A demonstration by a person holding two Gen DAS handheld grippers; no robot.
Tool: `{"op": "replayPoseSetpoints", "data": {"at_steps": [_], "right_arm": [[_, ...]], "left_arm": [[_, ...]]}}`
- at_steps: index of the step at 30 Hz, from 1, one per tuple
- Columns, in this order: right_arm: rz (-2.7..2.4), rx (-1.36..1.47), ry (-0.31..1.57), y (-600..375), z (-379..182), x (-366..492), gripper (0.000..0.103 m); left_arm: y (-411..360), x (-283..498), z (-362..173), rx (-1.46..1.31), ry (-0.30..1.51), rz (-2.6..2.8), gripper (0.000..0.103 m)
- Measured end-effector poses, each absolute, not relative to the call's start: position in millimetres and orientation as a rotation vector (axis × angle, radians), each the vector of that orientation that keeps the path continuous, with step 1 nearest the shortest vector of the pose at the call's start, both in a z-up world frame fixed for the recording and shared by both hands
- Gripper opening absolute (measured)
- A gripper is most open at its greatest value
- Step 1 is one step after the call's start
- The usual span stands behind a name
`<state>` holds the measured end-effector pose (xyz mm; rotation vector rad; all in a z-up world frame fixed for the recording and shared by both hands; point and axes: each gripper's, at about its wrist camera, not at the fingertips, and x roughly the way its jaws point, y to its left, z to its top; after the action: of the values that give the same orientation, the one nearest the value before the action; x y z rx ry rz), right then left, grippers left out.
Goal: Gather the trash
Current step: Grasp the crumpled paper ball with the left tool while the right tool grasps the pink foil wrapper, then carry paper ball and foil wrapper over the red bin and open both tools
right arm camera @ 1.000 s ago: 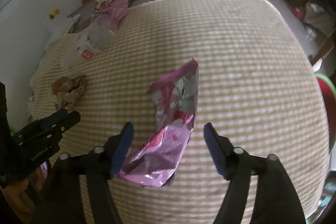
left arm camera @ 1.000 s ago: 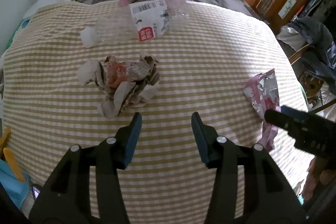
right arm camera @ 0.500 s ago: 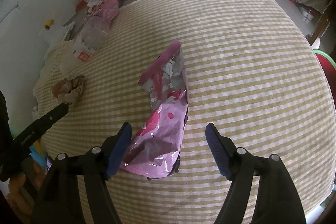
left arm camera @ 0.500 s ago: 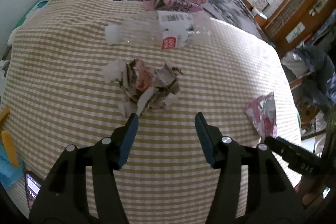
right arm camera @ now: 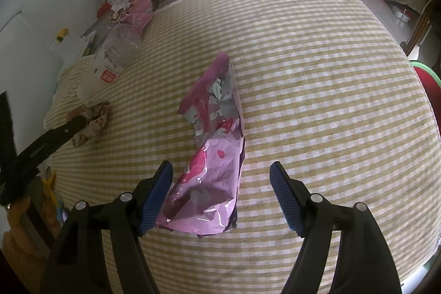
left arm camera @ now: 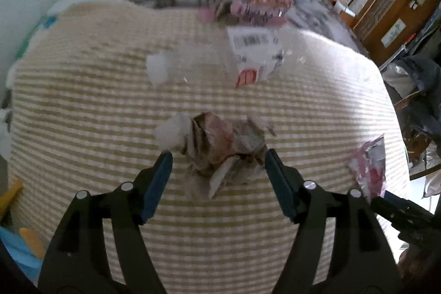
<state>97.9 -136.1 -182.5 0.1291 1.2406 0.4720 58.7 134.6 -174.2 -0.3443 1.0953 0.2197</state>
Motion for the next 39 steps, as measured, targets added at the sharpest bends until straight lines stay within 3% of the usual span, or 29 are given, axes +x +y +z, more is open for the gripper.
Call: {"op": "replayPoseSetpoints", "data": {"at_steps": [2,7,8,9,12,15,39], "right_arm": [[0.470,0.129,1.239,-136,-182,99,0.071],[0.465,0.145,1.239,-137,-183,101,0.070],[0.468,0.144,1.236,-136,-183,101,0.062],[0.473,0.143,1.238,-136,-183,101,0.046],[0.484,0.148,1.235,-133,-182,100,0.035],[0.494,0.160,1.208,-134,-175,98,0.032],[0.375,0.299,1.083,-222,-134,92,0.031]], "left_arm": [[134,62,-181,-0.373,1.112,0.200,0.063],[122,63,-178,-0.344,1.097,0.180,0.038],[120,63,-175,-0.347,1.088,0.183,0.032],[119,62,-171,-0.356,1.079,0.182,0.026],[114,54,-159,-0.400,1.052,0.151,0.026],[106,44,-149,-0.403,1.031,0.134,0.026],[7,44,-100,-0.294,0.966,-0.075,0.027]]}}
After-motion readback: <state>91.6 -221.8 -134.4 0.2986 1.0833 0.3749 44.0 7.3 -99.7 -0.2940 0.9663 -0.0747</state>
